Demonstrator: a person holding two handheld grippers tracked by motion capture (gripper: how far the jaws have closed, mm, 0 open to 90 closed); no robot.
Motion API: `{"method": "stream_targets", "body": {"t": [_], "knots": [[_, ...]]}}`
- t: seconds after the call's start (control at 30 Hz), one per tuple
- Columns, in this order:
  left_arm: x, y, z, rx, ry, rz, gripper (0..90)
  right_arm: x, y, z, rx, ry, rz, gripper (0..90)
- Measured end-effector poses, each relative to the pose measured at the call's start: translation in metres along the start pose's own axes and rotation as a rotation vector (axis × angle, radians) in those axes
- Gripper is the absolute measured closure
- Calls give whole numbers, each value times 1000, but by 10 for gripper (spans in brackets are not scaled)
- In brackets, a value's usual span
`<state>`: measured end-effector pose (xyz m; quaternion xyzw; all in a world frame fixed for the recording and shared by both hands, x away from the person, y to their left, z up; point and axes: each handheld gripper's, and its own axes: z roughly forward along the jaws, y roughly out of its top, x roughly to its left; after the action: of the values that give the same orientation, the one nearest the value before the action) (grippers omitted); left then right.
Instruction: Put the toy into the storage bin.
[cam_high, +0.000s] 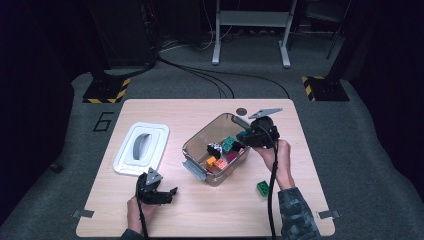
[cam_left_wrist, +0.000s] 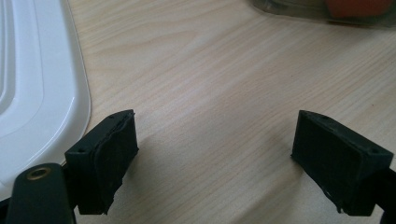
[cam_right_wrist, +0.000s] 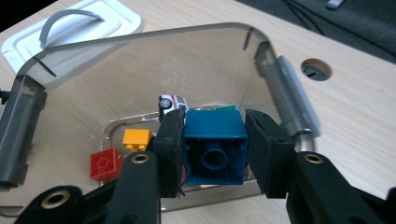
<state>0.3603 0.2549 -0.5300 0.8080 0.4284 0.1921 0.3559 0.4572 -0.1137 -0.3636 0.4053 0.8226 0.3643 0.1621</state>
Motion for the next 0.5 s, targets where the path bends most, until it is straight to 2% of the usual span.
{"method": "stream_targets", "body": {"t": [0.1,0.43,0.5], "knots": [[0,0,0,0,0,0,137,3,0,5,10,6,8,590],[0,0,0,0,0,0,137,9,-7,29,87,39,-8,589],[0,0,0,0,0,0,137,9,-7,30,88,43,-9,589]]}}
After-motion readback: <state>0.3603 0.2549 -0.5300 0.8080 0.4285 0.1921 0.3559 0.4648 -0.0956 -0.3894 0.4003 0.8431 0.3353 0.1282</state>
